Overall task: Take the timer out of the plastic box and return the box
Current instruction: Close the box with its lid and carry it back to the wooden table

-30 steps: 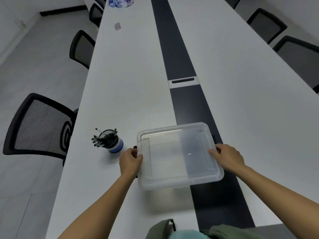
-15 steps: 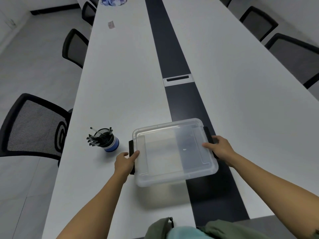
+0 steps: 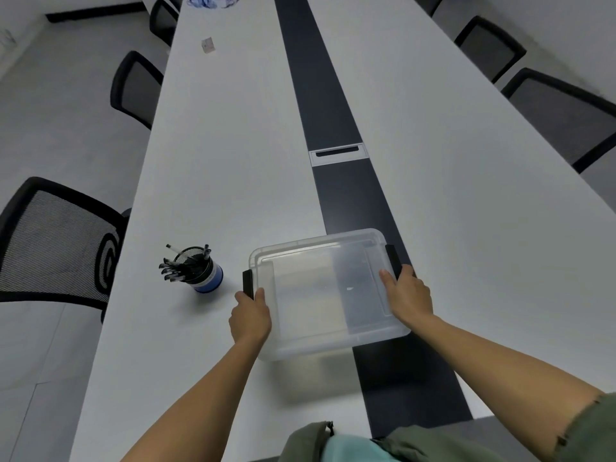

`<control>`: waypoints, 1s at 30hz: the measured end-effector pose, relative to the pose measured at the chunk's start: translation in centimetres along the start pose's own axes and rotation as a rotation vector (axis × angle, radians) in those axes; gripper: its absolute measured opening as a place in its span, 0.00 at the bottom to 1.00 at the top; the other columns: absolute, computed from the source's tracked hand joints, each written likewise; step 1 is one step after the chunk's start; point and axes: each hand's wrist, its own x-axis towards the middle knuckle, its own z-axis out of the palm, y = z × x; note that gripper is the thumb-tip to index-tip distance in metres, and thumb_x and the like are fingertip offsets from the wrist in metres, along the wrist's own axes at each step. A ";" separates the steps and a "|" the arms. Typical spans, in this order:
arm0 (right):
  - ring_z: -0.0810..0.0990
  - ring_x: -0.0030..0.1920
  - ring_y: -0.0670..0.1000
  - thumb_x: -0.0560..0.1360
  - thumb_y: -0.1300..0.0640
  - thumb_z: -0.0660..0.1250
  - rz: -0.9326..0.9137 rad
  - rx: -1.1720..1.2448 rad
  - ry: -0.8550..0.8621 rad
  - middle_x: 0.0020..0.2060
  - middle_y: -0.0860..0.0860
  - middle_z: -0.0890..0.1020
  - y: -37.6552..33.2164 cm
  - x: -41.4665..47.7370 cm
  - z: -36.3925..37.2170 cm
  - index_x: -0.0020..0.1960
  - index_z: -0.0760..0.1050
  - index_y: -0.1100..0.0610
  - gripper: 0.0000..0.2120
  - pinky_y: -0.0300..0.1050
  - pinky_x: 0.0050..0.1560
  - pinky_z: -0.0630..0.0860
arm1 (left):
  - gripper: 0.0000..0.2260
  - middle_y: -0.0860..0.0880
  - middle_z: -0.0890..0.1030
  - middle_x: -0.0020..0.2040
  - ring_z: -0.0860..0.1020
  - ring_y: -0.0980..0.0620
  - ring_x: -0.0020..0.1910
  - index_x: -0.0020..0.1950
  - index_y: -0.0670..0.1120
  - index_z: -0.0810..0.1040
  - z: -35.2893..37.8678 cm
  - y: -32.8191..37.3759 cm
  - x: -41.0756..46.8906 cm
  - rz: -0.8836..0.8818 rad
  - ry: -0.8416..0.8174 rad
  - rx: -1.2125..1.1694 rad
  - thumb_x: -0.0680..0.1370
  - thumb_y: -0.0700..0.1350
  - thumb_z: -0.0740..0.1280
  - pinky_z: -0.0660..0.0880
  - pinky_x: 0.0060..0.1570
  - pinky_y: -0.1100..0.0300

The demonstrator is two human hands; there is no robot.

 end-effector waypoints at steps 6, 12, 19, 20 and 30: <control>0.82 0.47 0.59 0.82 0.41 0.51 -0.016 -0.094 0.047 0.52 0.57 0.81 -0.5 -0.5 0.6 0.68 0.64 0.61 0.26 0.53 0.45 0.81 | 0.19 0.35 0.79 0.55 0.77 0.34 0.53 0.59 0.37 0.67 0.7 -0.2 -0.4 0.131 0.083 0.122 0.83 0.52 0.51 0.73 0.49 0.47; 0.81 0.47 0.58 0.82 0.43 0.49 -0.014 -0.192 0.057 0.51 0.57 0.81 -0.8 -0.4 0.8 0.68 0.63 0.60 0.24 0.50 0.43 0.78 | 0.18 0.36 0.78 0.57 0.77 0.34 0.53 0.61 0.37 0.67 0.6 -0.2 -0.2 0.141 0.053 0.132 0.83 0.51 0.50 0.72 0.49 0.48; 0.80 0.51 0.58 0.82 0.47 0.51 -0.140 -0.231 0.052 0.65 0.58 0.72 -2.5 0.5 -0.3 0.79 0.48 0.50 0.28 0.54 0.50 0.78 | 0.17 0.42 0.78 0.54 0.77 0.40 0.49 0.67 0.45 0.63 -1.5 -0.2 1.3 0.277 -0.002 0.099 0.79 0.47 0.56 0.72 0.46 0.51; 0.79 0.49 0.57 0.82 0.47 0.51 -0.160 -0.247 0.046 0.63 0.58 0.72 -2.8 0.6 -0.5 0.78 0.49 0.50 0.27 0.54 0.50 0.79 | 0.17 0.42 0.78 0.53 0.76 0.41 0.46 0.67 0.45 0.62 -1.8 -0.1 1.4 0.304 0.000 0.103 0.79 0.47 0.57 0.71 0.44 0.52; 0.77 0.46 0.56 0.82 0.47 0.50 -0.386 -0.316 0.045 0.57 0.57 0.74 -7.4 1.4 -3.6 0.76 0.55 0.50 0.23 0.52 0.48 0.76 | 0.17 0.45 0.80 0.51 0.74 0.45 0.42 0.69 0.47 0.64 -6.5 -0.4 0.0 0.406 0.163 0.066 0.79 0.44 0.57 0.71 0.39 0.54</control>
